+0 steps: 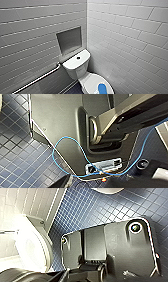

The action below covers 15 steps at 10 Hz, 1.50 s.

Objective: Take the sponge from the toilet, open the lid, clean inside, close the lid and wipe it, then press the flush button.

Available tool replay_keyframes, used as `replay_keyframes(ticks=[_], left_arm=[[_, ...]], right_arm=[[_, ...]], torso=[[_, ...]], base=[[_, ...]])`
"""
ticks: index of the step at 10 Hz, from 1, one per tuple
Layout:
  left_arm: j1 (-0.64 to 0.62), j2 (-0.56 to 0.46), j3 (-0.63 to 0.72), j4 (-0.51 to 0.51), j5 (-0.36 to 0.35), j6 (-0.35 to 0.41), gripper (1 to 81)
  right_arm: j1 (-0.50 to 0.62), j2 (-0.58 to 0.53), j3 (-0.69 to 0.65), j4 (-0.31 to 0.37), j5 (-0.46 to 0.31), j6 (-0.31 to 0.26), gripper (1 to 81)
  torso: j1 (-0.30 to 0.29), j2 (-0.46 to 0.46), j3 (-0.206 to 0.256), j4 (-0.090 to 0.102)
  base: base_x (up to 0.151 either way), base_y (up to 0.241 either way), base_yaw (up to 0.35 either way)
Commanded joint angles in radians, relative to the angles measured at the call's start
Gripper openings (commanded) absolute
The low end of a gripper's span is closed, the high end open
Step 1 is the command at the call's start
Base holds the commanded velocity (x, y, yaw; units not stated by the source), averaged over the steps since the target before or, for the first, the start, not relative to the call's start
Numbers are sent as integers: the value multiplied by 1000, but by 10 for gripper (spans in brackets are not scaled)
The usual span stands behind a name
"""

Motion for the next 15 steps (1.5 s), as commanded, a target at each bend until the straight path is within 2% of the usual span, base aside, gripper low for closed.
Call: replay_keyframes(ticks=[1, 5, 7, 9, 15], left_arm=[[37, 3, 9, 6, 66, 9, 811], [113, 50, 3, 18, 67, 9, 811], [147, 61, 0, 18, 64, 9, 811], [161, 78, -16, 20, 63, 9, 811], [167, 127, -96, 16, 57, 9, 811]], right_arm=[[94, -60, 21, 17, -66, 39, 811], [198, -75, 10, 19, -118, 79, 811], [243, -77, 16, 19, -125, 84, 811], [286, -78, 13, 20, -144, 85, 811], [476, -69, 13, 28, -296, 123, 811]], torso=[[63, -97, 0, 0], [155, -245, 0, 0], [201, -319, -97, 0], [237, -375, -138, 0], [378, -597, -337, 0]], base=[[0, 0, 0], [0, 0, 0], [0, 0, 0], [0, 0, 0], [0, 0, 0]])
